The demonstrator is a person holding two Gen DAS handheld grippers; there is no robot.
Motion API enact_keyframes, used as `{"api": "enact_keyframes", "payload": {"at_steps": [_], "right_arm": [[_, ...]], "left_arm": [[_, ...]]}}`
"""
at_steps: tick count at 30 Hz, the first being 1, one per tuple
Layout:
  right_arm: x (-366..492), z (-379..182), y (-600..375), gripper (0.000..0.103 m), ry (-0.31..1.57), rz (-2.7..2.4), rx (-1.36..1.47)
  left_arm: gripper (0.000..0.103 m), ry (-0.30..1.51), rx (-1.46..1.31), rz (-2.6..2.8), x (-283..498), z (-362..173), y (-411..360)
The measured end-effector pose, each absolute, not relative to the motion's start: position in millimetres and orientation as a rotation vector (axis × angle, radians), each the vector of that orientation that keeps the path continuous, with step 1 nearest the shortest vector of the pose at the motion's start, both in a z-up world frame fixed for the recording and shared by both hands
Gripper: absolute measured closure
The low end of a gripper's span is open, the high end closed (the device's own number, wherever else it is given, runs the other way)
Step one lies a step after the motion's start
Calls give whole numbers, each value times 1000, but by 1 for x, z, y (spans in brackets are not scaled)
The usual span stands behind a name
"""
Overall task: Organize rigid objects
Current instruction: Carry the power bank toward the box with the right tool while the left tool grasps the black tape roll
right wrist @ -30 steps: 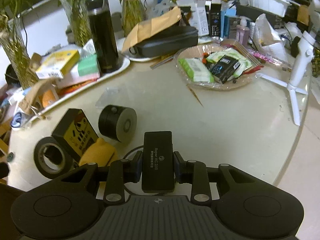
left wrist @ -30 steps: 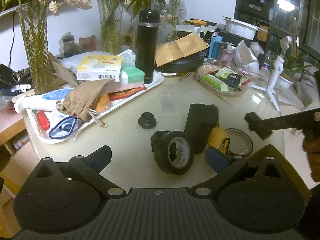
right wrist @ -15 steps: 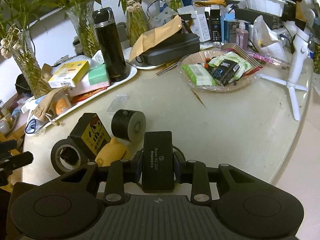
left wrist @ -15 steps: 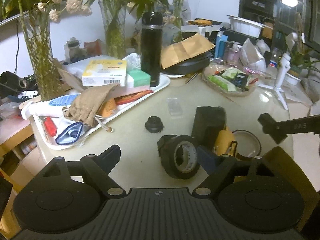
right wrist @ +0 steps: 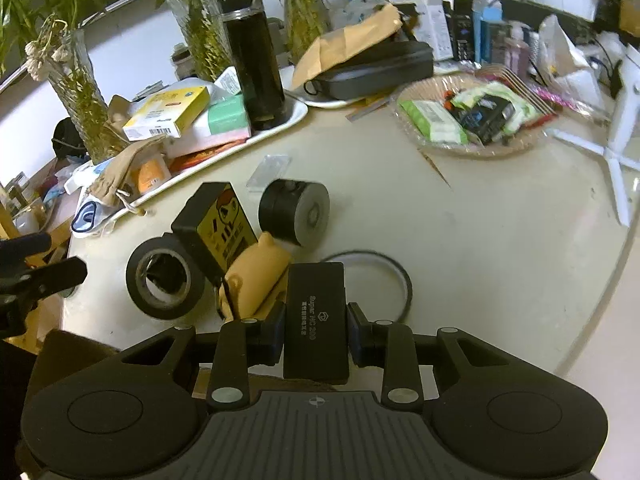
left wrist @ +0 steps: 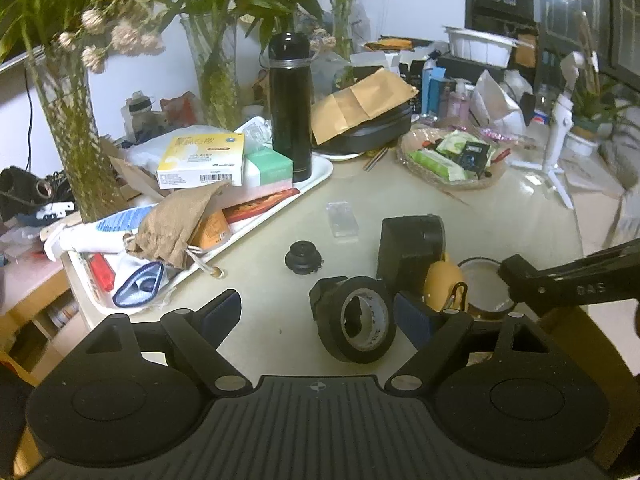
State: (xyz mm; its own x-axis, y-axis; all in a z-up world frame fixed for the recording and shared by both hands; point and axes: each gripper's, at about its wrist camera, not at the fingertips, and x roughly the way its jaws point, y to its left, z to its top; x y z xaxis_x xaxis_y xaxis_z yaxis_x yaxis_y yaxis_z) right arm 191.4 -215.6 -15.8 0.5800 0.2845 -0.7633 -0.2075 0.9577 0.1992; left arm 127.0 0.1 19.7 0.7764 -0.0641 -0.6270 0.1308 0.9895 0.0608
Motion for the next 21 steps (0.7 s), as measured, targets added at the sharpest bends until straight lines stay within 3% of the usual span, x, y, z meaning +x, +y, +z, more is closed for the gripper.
{"api": "enact_keyframes", "payload": {"at_steps": [2, 7, 17, 21], "right_arm": [[185, -14, -219, 69, 898, 280, 96], [179, -2, -232, 69, 846, 254, 132], [176, 5, -257, 69, 804, 203, 198], [172, 7, -261, 69, 793, 198, 201]], "left_arm": [[20, 697, 123, -118, 131, 18, -3], [37, 766, 193, -120, 147, 8, -12], [51, 863, 258, -84, 181, -13, -19], [69, 892, 292, -88, 188, -22, -25]]}}
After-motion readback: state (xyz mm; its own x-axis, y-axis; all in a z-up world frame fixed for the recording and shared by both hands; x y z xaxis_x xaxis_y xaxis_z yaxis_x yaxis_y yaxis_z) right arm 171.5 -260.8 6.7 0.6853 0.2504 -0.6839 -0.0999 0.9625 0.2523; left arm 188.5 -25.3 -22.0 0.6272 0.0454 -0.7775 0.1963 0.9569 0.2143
